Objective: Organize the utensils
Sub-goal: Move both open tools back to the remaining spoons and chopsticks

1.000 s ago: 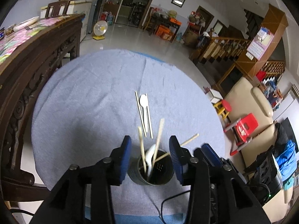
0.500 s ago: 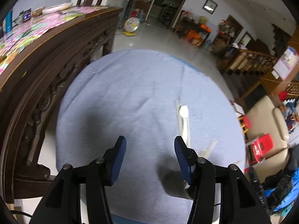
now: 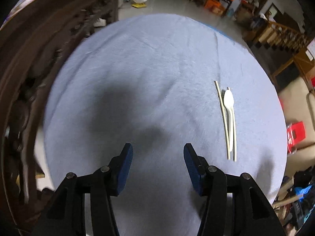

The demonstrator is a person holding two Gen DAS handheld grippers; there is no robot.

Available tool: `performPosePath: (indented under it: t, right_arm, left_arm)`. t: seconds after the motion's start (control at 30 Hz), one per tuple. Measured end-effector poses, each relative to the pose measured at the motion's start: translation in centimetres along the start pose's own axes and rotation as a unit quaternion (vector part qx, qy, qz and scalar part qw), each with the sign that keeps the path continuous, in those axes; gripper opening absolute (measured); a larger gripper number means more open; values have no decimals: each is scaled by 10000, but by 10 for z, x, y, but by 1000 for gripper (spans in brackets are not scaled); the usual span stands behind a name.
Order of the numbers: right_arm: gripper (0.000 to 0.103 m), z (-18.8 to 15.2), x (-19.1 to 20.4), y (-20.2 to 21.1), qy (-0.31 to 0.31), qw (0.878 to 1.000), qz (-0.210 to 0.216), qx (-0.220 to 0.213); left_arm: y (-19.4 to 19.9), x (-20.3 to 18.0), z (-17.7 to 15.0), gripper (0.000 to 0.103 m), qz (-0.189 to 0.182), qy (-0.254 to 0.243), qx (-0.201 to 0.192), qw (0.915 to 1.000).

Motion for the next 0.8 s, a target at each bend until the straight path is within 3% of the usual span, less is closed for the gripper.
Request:
performPosePath:
  t: [0.17, 0.43, 0.63, 0.67, 0.73, 0.8]
  right_arm:
    - [48, 13, 3, -18, 176, 9998, -49, 86]
    - [48, 27, 0, -47, 64, 9997, -65, 208]
    - [48, 29, -5, -61, -48, 9995, -65, 293]
    - [48, 29, -5, -63, -54, 9995, -63, 303]
    - [48, 30, -4, -63, -56, 9995, -45, 300]
    - [48, 31, -2, -63, -35, 9996, -27, 268]
  left_arm:
    - [-37, -47, 29, 54, -39, -634, 325, 9975]
    - [-85, -132, 54, 54, -214, -1511, 785, 9852]
    - [-113, -155, 45, 54, 165, -2089, 1055, 9721]
    - [-116, -148, 46, 49, 321, -2061, 1026, 9726]
    - [-115, -129, 49, 17, 382, -1778, 1036, 9778]
    - [-106, -115, 55, 7, 164, -1431, 952, 9850]
Point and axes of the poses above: each gripper's, at about its wrist camera, not at the fingertips, and y roughly against the way its jaws point, x to its left, z to its top, the point moved 9 cm from there along -y, roughly the way its jaws point
